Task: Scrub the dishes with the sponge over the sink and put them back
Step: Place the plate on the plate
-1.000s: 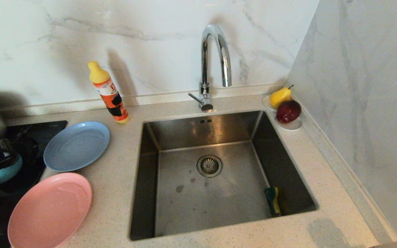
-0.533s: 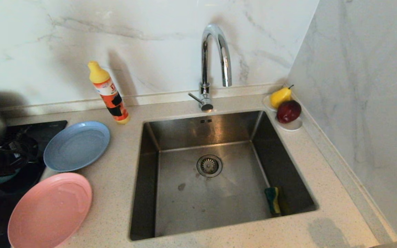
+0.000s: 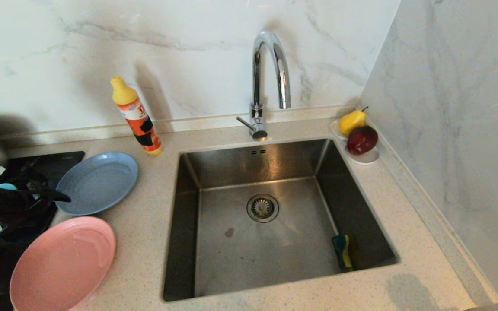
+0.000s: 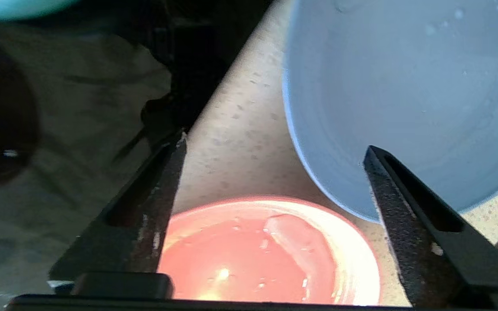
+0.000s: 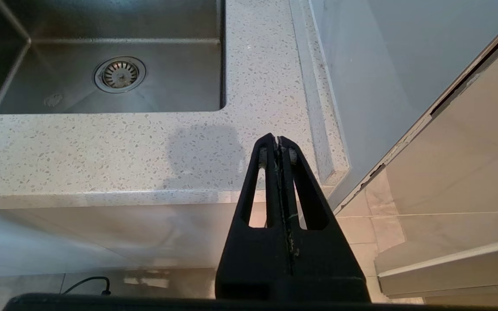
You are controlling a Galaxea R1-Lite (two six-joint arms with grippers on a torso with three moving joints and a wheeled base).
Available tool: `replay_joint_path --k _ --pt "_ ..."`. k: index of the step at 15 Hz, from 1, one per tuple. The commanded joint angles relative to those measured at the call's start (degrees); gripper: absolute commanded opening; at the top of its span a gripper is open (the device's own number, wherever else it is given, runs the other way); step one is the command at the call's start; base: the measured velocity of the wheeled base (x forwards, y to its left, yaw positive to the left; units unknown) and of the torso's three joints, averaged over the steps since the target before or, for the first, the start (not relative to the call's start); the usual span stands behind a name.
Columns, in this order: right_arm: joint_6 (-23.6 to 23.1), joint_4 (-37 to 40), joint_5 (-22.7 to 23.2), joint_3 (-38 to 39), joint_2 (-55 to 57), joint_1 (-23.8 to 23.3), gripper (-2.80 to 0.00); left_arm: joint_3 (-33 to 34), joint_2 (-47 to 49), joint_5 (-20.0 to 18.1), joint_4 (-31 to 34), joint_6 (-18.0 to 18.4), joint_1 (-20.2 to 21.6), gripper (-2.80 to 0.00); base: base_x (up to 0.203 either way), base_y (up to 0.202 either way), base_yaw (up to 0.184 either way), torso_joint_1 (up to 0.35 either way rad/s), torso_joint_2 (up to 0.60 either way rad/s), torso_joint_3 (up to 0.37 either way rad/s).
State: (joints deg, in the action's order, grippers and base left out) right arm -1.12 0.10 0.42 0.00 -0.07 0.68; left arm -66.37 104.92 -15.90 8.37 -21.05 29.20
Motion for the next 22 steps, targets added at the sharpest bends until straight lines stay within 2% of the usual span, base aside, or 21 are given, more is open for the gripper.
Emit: replay_joint_path --k 1,5,9,16,17,22 --pt "-0.02 -0.01 0.11 0.00 -0.10 0.02 -2.80 0.01 0.64 -0.10 -0.29 -0.74 -1.17 0.00 0.000 0.000 0.000 0.000 0.00 0.000" --pt "-0.02 -0.01 0.02 0.00 -0.10 0.02 -2.80 0.01 1.08 -0.85 -0.54 -1.55 -2.18 0.00 0.000 0.000 0.000 0.000 0.00 0.000" --pt "-0.02 -0.01 0.02 0.00 -0.10 0.02 -2.80 0.10 4.08 -0.56 -6.48 -2.49 -2.57 0.00 0.000 0.000 0.000 0.000 0.00 0.000" --pt "-0.02 -0.01 0.02 0.00 -0.10 0.02 -2.80 -0.71 5.20 -0.63 -6.97 -2.77 -3.55 0.00 0.000 0.000 0.000 0.000 0.00 0.000" --pt "-0.02 -0.01 0.02 0.00 -0.10 0.02 -2.80 -0.88 5.31 -0.54 -6.97 -2.77 -3.80 -2.80 0.000 0.000 0.000 0.000 0.00 0.000" --pt "-0.02 -0.01 0.10 0.00 -0.10 0.02 -2.80 -2.09 6.44 0.17 -7.12 -2.59 -3.73 -2.80 0.000 0.000 0.000 0.000 0.00 0.000"
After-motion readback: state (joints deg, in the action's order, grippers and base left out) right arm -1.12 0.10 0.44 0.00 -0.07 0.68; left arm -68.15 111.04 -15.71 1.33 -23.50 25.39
